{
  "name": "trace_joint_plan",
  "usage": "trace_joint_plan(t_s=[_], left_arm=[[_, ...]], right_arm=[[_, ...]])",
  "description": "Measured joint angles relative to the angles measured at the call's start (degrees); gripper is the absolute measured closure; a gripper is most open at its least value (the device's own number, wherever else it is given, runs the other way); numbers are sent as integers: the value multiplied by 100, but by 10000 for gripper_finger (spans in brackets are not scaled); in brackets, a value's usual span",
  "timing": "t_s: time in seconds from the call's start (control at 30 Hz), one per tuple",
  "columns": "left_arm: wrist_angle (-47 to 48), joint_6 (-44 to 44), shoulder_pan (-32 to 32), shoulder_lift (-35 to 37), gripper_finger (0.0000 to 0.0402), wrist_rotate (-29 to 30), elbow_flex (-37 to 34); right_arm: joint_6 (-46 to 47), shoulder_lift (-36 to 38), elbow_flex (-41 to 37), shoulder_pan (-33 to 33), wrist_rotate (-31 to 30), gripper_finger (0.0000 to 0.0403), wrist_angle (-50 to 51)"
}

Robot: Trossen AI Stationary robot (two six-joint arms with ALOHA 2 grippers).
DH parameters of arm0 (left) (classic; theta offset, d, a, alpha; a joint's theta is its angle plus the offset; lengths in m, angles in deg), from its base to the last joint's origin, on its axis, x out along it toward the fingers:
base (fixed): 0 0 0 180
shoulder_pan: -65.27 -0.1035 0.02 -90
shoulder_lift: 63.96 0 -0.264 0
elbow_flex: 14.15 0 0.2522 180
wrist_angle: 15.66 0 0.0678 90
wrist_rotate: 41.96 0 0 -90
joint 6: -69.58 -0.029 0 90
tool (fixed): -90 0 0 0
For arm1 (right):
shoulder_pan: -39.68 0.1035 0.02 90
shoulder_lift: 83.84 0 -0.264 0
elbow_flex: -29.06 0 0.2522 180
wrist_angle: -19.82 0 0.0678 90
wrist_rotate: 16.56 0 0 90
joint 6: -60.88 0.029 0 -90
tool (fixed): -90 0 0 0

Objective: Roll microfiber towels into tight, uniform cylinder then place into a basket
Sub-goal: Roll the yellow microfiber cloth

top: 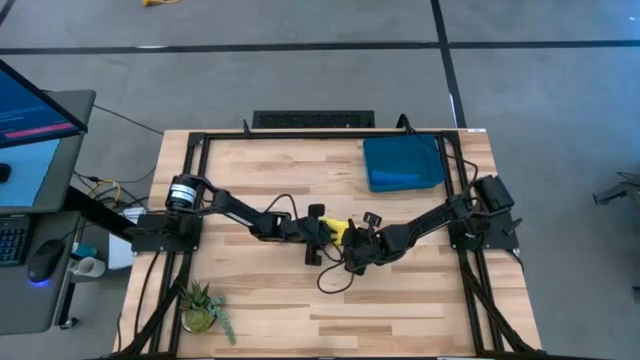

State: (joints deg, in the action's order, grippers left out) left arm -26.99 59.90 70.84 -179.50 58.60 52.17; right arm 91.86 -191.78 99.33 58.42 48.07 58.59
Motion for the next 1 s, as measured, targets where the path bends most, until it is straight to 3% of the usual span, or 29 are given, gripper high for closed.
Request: trace_joint_plan(t_s=[0.23,0.4,0.57,0.73,1.0], left_arm=[[251,455,73,-2,310,82,10],[834,1632,60,1,310,0,181],[964,1692,7,-1,310,-153,242],[891,1686,-36,-3,310,-182,225],[838,1739,-37,-7,310,-185,216]], right_arm=[[28,-7,2,64,-23,327,-20],[31,-26,71,87,-24,302,35],[-69,43,412,87,159,259,616],[-308,553,638,165,208,244,1378],[-448,1877,649,98,-1173,262,2449]])
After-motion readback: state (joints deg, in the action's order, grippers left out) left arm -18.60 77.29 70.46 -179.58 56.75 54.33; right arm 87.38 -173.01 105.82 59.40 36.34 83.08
